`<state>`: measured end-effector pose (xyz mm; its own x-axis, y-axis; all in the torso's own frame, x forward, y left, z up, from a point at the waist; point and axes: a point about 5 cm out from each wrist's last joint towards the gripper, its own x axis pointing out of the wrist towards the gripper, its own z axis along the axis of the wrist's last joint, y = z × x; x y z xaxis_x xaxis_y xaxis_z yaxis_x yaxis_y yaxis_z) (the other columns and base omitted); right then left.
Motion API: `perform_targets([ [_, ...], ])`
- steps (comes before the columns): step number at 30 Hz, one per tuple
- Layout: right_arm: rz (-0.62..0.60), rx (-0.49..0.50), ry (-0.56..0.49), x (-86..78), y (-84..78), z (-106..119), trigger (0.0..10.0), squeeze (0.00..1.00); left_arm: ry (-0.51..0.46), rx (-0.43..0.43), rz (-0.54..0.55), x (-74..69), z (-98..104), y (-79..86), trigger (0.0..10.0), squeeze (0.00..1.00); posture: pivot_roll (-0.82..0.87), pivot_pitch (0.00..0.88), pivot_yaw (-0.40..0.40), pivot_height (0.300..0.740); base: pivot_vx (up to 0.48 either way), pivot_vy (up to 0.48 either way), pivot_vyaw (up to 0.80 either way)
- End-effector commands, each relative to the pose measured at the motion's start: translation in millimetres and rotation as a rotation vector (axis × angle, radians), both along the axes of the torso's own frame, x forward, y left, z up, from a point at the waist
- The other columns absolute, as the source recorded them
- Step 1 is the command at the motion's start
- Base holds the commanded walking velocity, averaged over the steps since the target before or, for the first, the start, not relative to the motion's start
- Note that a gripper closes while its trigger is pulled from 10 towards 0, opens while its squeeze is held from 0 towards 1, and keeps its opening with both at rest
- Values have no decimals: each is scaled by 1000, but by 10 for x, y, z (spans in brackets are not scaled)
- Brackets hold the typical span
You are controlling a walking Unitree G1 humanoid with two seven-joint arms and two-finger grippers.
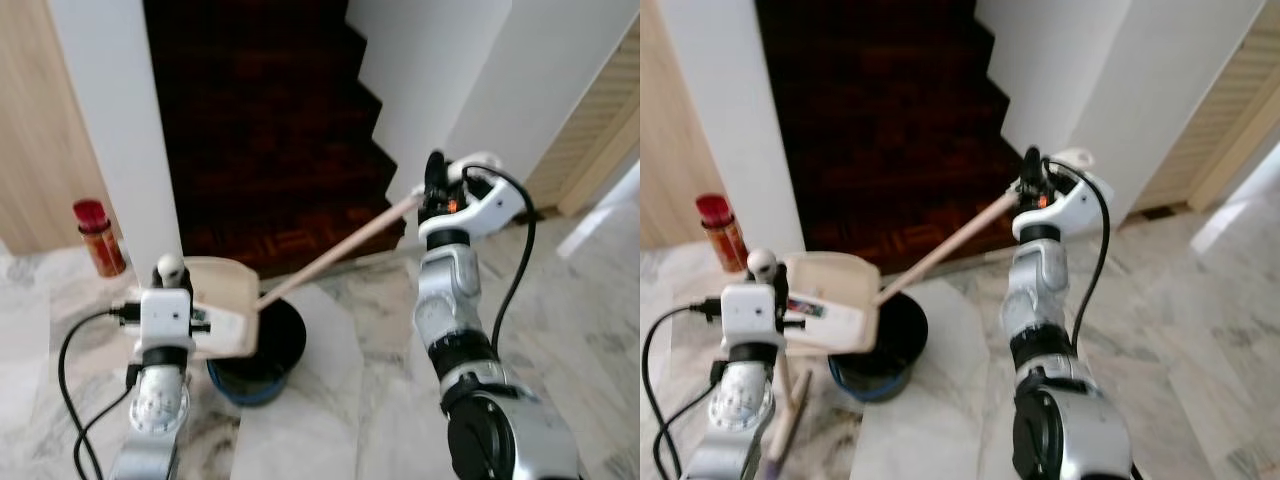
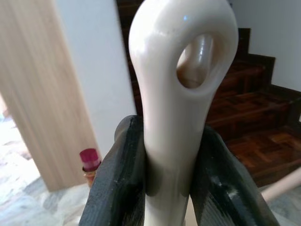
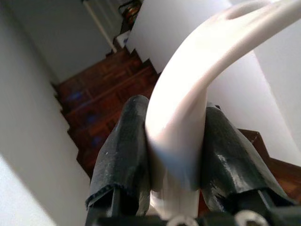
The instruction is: Sweep floor
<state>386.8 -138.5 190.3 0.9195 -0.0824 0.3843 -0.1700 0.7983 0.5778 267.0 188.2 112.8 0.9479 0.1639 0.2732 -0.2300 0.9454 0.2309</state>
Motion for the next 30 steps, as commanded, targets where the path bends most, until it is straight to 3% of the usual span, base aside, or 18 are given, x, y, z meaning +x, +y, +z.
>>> perform_targets([
  [1,-54,21,-67,11,-146,178,10000,0,-53,-12,-43,18,87,-117,10000,0,136,0,-119,740,0,0,0],
  [7,-80,-2,-64,33,-188,215,10000,0,-48,-10,-53,13,71,-130,10000,0,134,0,-119,740,0,0,0],
  [12,-120,-73,-99,64,-223,371,10000,0,-47,-7,-50,11,69,-123,10000,0,136,0,-121,740,0,0,0],
  [23,-182,-210,-130,68,-134,497,10000,0,-54,-4,-44,5,79,-113,10000,0,139,0,-122,740,0,0,0],
  [25,-200,-248,-130,65,-124,506,10000,0,-54,-3,-43,5,80,-112,10000,0,137,0,-122,740,0,0,0],
  [30,-317,-452,-158,36,-10,582,10000,0,-53,1,-47,4,77,-118,10000,0,137,0,-122,740,0,0,0],
])
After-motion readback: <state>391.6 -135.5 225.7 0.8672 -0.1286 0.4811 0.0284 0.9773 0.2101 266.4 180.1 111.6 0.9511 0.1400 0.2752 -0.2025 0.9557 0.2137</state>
